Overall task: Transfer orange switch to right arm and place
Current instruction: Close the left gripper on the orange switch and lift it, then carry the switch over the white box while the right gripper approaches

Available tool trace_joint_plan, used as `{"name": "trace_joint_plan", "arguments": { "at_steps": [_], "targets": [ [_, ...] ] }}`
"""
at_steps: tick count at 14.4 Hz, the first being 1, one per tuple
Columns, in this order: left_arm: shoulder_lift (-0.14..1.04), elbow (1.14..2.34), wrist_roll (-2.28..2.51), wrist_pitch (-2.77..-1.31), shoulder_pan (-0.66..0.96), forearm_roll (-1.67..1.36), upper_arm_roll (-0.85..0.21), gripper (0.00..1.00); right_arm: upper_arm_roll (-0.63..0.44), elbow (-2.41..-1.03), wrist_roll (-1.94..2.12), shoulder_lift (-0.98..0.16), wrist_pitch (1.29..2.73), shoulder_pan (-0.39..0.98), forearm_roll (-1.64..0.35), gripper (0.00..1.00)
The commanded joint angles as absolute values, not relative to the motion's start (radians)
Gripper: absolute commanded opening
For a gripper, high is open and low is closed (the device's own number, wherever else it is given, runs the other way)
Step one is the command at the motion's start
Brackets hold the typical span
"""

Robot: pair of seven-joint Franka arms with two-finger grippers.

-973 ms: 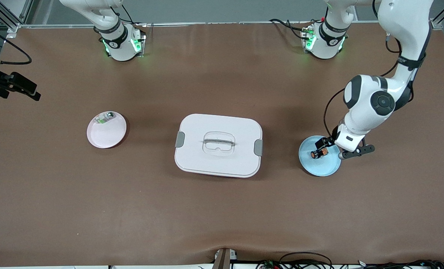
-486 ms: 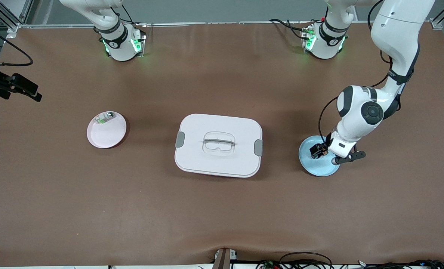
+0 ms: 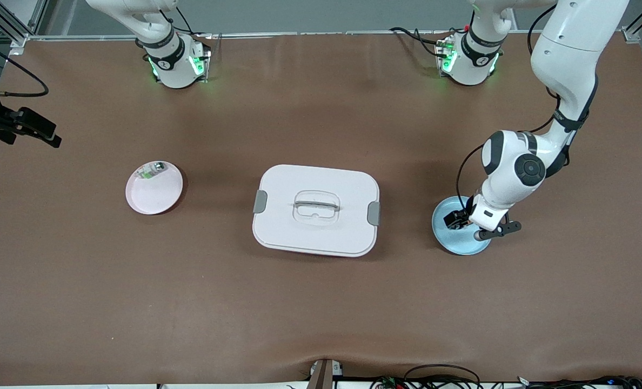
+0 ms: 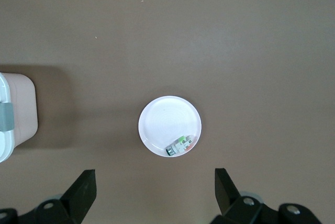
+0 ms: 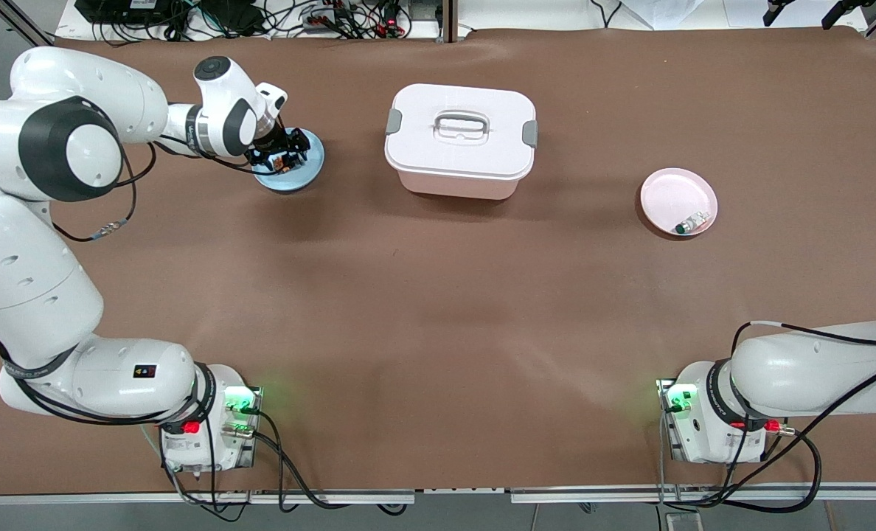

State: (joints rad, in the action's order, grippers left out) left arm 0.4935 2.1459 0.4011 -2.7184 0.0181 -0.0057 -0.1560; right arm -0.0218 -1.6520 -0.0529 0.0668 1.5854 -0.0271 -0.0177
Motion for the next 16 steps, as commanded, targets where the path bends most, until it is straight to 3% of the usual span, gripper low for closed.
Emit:
{"name": "trace_joint_plan", "arguments": {
  "at_steps": [1, 2, 3, 10, 16],
  "targets": [
    [0.497, 2.137, 0.413, -2.726, 0.032, 0.002, -0.156, 0.33, -0.02, -1.634, -0.058, 0.058, 1.571, -0.023, -0.005, 1.0],
    [0.492, 2.138, 0.411, -2.723, 0.031, 0.003, -0.156, 0.04, -0.02, -1.635, -0.058, 0.057, 1.569, -0.023, -0.005, 1.0],
    [0.485, 2.137, 0.41, -2.718, 0.031, 0.003, -0.156, 0.0, -0.02, -1.634, -0.058, 0.057, 1.571, -0.023, -0.005, 1.0],
    [0.31, 2.086, 0.406, -2.548, 0.026, 0.005, -0.198, 0.0, -0.018, -1.634, -0.049, 0.057, 1.571, 0.014, -0.006, 1.0],
    [0.235, 1.828, 0.464, -2.17, 0.026, -0.008, -0.299, 0.0, -0.017, -1.641, -0.113, 0.06, 1.513, 0.09, -0.024, 1.0]
  ]
}}
